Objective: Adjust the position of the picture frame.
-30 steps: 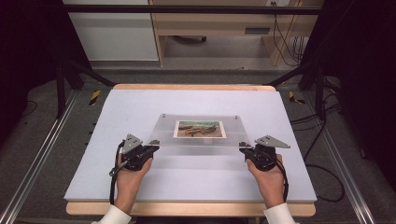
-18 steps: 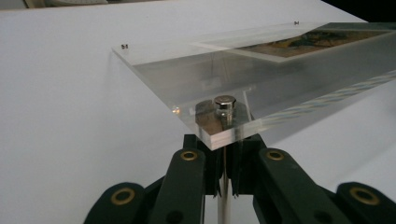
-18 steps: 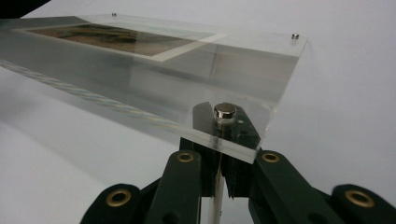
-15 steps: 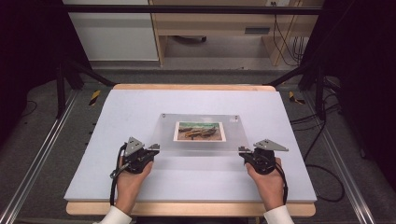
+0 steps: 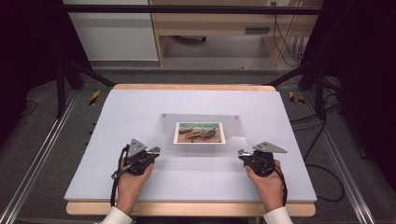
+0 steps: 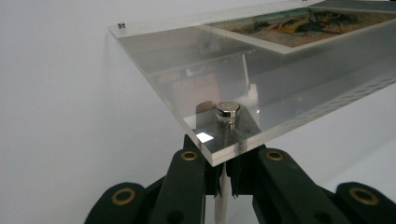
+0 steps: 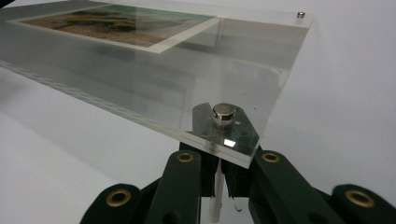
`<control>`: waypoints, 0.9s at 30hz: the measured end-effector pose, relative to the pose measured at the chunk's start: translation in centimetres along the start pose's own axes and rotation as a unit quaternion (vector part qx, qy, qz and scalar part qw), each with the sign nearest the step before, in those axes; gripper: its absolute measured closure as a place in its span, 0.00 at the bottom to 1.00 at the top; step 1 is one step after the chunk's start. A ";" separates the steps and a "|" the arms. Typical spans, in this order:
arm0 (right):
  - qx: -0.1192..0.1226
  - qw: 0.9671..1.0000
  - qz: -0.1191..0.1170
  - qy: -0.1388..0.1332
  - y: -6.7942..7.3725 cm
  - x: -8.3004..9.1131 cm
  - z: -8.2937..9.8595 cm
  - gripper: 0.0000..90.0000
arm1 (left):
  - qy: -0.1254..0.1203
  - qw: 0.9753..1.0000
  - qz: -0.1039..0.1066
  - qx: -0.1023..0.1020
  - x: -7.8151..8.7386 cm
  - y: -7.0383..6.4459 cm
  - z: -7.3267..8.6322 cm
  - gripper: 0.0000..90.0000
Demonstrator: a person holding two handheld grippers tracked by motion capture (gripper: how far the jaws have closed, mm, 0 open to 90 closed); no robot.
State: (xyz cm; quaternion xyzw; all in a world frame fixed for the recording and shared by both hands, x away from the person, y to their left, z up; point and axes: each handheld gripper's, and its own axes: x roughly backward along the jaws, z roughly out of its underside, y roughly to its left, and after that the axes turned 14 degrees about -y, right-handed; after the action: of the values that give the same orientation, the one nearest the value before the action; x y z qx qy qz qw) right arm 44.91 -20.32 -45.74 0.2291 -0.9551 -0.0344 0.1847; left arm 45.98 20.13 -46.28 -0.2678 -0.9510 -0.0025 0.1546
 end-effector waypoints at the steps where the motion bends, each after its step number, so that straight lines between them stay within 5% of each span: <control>1: 0.000 1.000 0.000 0.000 0.0 0.0 0.1 0.94 | -0.001 1.000 -0.001 0.001 0.0 0.0 0.1 0.93; 27: 0.003 1.000 0.007 0.015 -0.1 -0.2 0.6 0.94 | 0.013 1.000 0.003 0.005 -0.2 -0.1 0.6 0.93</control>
State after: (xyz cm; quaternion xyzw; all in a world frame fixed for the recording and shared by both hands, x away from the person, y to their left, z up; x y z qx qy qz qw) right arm 44.94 -20.34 -46.36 0.2239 -0.9538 -0.0272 0.1987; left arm 45.92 19.94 -46.95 -0.2699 -0.9481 -0.0004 0.1683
